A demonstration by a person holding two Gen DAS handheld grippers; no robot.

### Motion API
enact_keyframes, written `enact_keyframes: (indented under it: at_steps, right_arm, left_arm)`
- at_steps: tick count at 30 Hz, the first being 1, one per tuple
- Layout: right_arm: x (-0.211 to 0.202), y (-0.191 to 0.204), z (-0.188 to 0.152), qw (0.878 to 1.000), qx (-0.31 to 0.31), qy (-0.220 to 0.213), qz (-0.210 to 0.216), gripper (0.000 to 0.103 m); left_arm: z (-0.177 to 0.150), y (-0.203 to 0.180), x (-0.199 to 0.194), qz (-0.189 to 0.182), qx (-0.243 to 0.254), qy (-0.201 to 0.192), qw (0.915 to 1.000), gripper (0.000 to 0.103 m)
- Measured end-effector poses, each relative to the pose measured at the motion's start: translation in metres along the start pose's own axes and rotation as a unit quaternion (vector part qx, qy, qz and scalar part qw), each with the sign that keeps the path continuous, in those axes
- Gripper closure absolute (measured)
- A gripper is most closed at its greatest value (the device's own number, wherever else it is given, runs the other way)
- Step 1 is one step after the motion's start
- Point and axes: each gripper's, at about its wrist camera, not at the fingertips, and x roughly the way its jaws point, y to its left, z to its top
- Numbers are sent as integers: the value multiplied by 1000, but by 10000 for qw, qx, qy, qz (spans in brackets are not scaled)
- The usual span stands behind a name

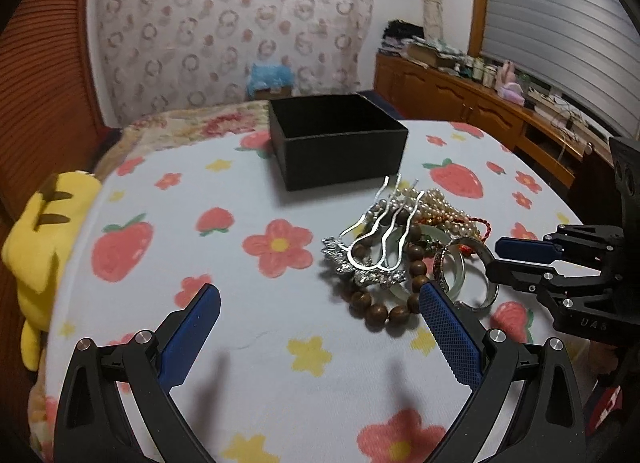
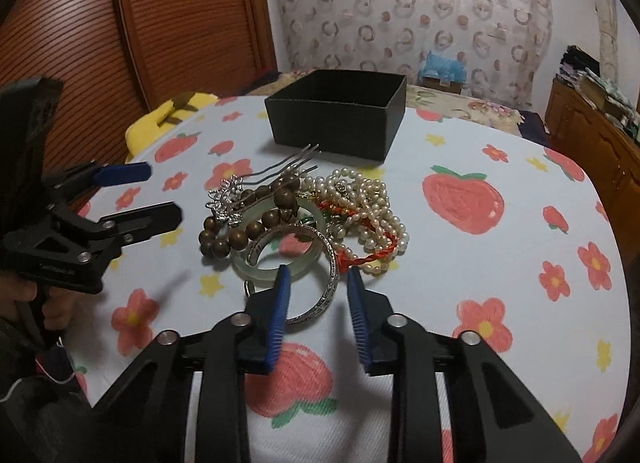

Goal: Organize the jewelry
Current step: 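Lower the left tool onto the silver hairpins and close its fingers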

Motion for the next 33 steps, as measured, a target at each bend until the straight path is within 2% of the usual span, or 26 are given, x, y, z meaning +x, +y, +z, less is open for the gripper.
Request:
enact_keyframes:
  at_steps: [3, 6, 11, 13, 18, 21, 22, 27, 33]
  right_arm:
    - [2, -1, 2, 10000, -49, 51, 18, 73]
    - [5, -3, 3, 9999, -68, 97, 20, 73]
    - [8, -5, 4, 9999, -65, 137, 70, 73]
    - [9, -5, 5, 9998, -77, 153, 82, 77]
    - [11, -5, 5, 9998, -111, 178, 70, 81]
    - [11, -6, 4, 9997, -117, 188, 63, 87]
    - [11, -6, 3, 9997, -119, 189, 70, 88]
    - [9, -7, 3, 9997, -145, 164, 76, 97]
    - [6, -4, 5, 9996, -282, 89, 5, 98]
  left_arm:
    - [5, -1, 11, -123, 30, 79, 9999, 8]
    - [10, -3, 21, -302, 50, 196, 9993, 15]
    - [14, -15, 32, -491, 214, 339, 9980, 17]
    - [15, -17, 36, -539, 228, 405, 9975, 22]
    - [18, -15, 45, -679, 87, 506, 9964, 27]
    - [19, -10, 50, -840, -30, 572, 9948, 41]
    - [18, -9, 51, -880, -62, 609, 9942, 49]
    - [15, -7, 48, -819, -31, 555, 9951, 50]
    - [17, -2, 34, -697, -33, 292, 9971, 50]
